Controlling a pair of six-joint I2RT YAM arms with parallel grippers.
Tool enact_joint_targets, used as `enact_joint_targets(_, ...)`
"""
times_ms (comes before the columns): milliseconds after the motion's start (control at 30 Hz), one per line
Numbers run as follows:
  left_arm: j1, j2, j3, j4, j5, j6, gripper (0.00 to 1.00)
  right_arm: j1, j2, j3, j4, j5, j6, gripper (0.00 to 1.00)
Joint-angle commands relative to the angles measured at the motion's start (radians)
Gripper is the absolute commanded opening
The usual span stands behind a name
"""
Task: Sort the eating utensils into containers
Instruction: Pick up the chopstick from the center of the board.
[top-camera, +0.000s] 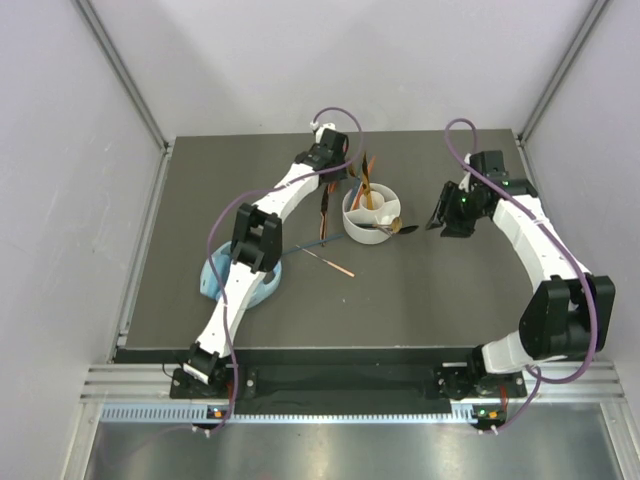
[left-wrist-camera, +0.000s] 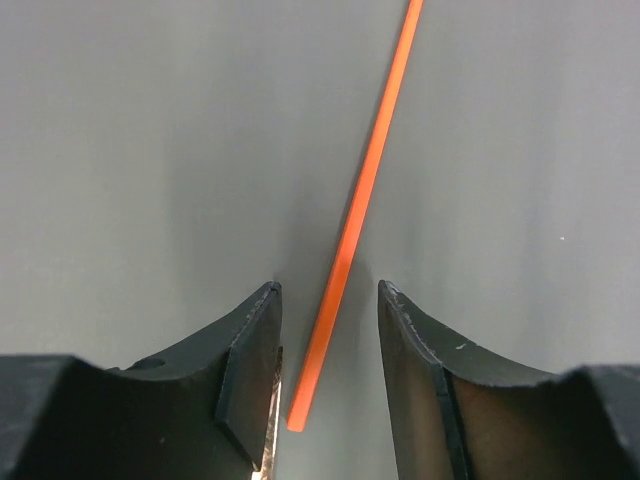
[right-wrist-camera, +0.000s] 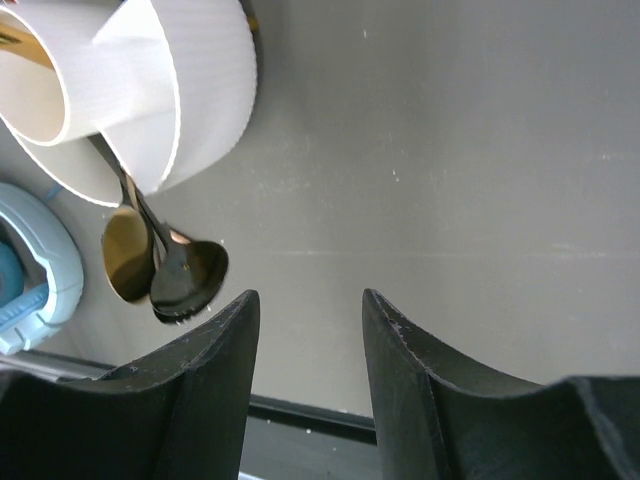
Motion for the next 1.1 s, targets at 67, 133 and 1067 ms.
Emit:
enact_joint_targets(67, -0.011, 0.057, -0.007, -0.17, -0.089, -0.019, 0.5, -0.049, -0.071, -0.049, 0.034, -0.067, -0.009, 0.46)
enact_joint_targets(133, -0.005, 0.075, -0.007, -0.189, -0.074, -0.033, 0.49, -0.063, -0.084, -0.064, 0.036, -0.072, -0.009, 0.46)
enact_joint_targets(1067, -0.034, 0.129, 0.027, -0.356, 0.011, 0.061, 0.19, -0.215, -0.162, -0.126, 0.034, -0.172, -0.014, 0.46)
